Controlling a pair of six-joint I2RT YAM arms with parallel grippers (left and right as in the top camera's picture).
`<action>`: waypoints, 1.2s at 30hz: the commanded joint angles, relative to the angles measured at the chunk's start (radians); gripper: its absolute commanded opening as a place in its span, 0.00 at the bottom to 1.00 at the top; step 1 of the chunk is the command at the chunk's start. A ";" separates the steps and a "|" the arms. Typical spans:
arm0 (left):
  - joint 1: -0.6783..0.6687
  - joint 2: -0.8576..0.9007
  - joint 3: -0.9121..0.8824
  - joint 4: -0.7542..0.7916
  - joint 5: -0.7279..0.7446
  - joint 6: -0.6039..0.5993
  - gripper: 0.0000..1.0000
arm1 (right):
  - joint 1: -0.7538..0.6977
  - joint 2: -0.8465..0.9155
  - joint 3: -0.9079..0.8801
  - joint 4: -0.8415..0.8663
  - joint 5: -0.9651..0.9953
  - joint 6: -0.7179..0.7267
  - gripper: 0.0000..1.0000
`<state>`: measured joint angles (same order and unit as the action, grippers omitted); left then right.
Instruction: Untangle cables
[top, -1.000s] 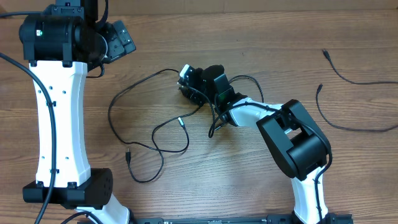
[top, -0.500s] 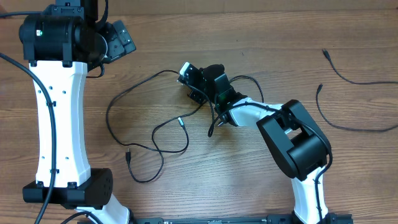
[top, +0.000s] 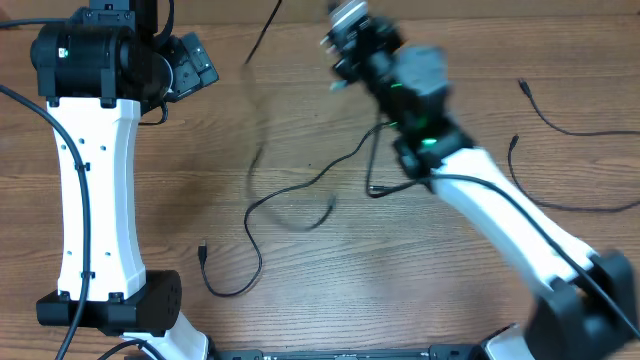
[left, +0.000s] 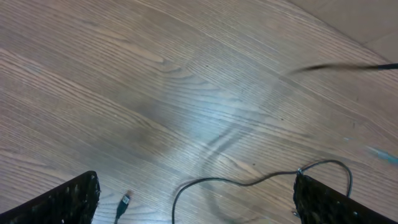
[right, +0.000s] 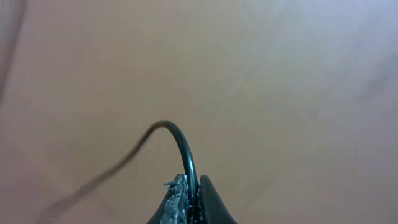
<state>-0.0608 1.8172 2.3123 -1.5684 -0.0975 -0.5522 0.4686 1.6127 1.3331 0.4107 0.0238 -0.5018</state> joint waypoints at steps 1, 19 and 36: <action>0.002 0.007 0.014 -0.001 0.005 -0.016 1.00 | -0.037 -0.063 0.031 -0.013 0.020 0.003 0.04; 0.002 0.007 0.014 -0.001 0.005 -0.016 1.00 | -0.229 -0.105 0.051 -0.040 0.029 0.087 0.04; 0.002 0.007 0.014 -0.001 0.005 -0.016 0.99 | -0.756 -0.081 0.051 0.097 0.110 0.327 0.04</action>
<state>-0.0608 1.8172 2.3123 -1.5684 -0.0975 -0.5522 -0.1989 1.5124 1.3621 0.4995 0.1211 -0.2970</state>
